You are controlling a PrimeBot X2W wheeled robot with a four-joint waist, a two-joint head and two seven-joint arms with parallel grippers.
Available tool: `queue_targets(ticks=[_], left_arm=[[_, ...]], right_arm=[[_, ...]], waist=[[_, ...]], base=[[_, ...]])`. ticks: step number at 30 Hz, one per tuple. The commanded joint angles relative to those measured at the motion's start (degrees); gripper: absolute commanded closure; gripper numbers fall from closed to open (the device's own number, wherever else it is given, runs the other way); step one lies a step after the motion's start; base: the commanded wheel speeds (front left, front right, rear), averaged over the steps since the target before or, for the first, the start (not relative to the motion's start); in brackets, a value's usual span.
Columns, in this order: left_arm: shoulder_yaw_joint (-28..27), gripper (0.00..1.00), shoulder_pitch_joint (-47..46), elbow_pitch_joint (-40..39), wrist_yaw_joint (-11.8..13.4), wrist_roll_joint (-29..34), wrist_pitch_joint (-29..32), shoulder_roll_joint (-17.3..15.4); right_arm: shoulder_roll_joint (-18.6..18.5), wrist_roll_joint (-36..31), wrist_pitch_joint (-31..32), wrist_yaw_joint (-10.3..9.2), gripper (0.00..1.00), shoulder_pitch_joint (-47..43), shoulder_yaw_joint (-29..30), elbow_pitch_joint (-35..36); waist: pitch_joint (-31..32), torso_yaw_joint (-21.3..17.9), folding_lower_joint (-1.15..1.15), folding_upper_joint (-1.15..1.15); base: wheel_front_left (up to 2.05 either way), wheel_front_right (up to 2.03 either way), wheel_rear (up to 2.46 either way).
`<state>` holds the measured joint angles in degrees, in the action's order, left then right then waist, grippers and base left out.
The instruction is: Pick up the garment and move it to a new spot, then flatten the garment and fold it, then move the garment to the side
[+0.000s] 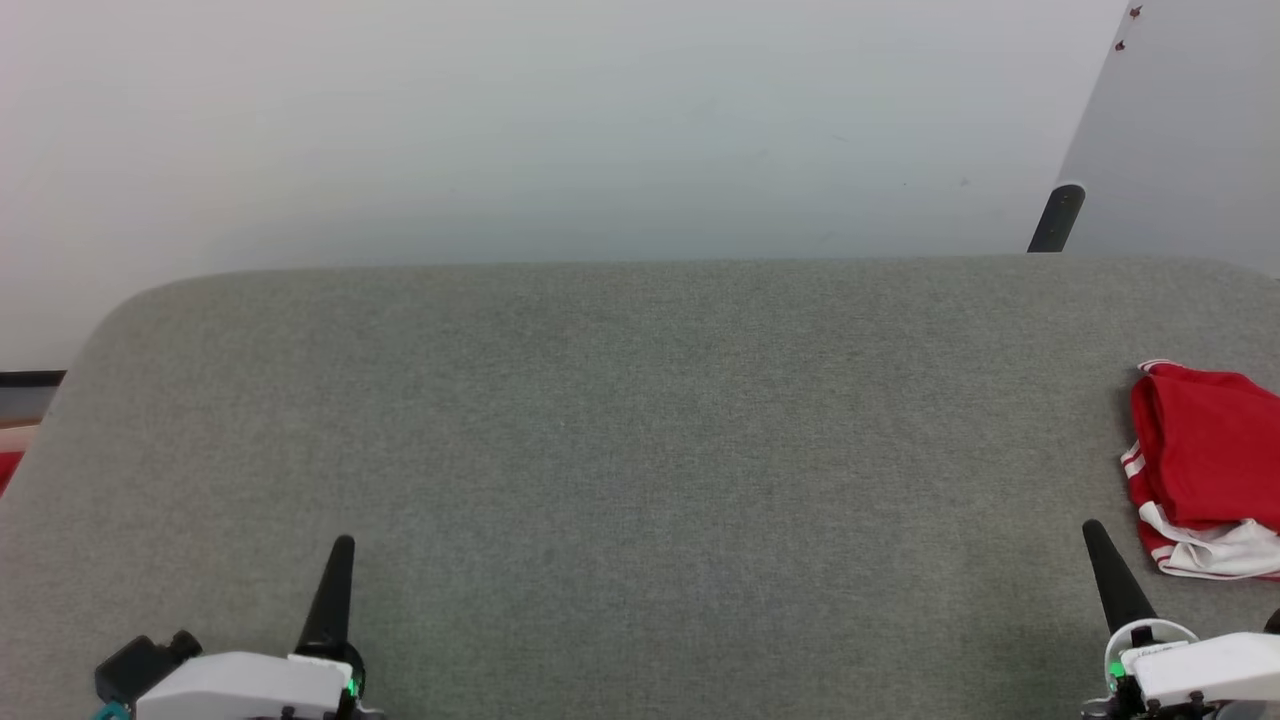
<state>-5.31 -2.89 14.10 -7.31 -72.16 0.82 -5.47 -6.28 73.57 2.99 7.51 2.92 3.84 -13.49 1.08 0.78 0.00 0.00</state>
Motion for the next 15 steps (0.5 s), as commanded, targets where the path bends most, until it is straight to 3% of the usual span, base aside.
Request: queue_targets(ticks=[1, 15], left_arm=[[-0.2, 1.00, -1.1, -0.4, -0.2, -1.0, 0.3, 0.0], [-0.6, 1.00, -1.9, -0.3, -0.2, -7.4, 2.2, 0.8]], right_arm=[[0.1, 0.8, 0.1, -0.02, 1.00, 0.9, 0.5, 0.2], [1.2, 6.9, 1.3, -0.02, 1.00, 1.7, 1.3, 0.0]], waist=[[0.0, 0.0, 0.00, 0.00], [-0.4, -0.2, 0.00, 0.00]], base=[[0.00, 0.00, 0.00], [0.00, 0.00, 0.00]])
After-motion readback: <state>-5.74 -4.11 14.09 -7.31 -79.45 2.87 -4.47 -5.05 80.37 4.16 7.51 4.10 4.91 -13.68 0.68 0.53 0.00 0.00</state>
